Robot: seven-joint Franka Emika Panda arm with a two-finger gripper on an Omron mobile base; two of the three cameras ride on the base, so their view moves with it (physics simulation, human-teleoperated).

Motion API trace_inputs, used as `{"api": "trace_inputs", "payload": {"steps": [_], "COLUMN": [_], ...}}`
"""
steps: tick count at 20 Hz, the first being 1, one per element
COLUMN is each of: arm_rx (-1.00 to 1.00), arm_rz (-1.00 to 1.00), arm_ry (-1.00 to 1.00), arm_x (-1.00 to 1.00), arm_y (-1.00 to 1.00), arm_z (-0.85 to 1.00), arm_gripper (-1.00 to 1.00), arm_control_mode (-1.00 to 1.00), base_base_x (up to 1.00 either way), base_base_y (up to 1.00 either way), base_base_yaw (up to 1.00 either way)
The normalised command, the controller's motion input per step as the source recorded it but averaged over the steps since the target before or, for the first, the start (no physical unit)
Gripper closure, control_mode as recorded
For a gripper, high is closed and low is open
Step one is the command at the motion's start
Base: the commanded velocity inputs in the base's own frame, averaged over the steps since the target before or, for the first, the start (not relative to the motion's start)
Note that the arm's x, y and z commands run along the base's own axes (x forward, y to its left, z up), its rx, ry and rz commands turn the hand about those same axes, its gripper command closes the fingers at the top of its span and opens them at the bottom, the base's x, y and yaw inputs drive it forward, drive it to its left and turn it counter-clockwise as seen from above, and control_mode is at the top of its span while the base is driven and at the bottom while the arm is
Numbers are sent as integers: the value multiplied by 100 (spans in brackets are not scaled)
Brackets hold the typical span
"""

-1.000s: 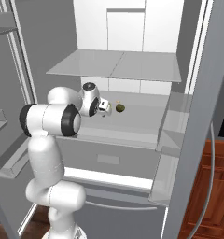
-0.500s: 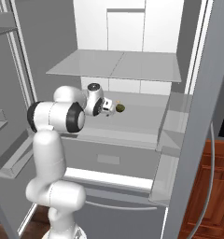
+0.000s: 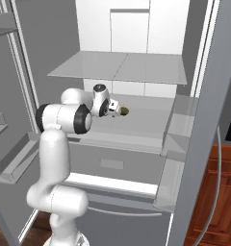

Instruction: Pick the kiwi and mango from the fridge and place them on the plate next to the blender to make a fruit smoothie.

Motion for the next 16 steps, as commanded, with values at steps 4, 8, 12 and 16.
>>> {"api": "trace_inputs", "payload": {"steps": [4, 8, 12, 16], "arm_rx": [0, 0, 0, 0], "arm_rz": [-1, -2, -2, 0], "arm_ry": [0, 0, 0, 0], "arm_x": [38, 41, 28, 0], "arm_y": [0, 0, 0, 0], "arm_z": [-10, -12, -21, -45], "arm_gripper": [-100, -100, -100, 100], "arm_control_mode": [-100, -100, -100, -100], "base_base_x": [0, 0, 0, 0], "base_base_y": [0, 0, 0, 0], "base_base_yaw": [0, 0, 0, 0]}}
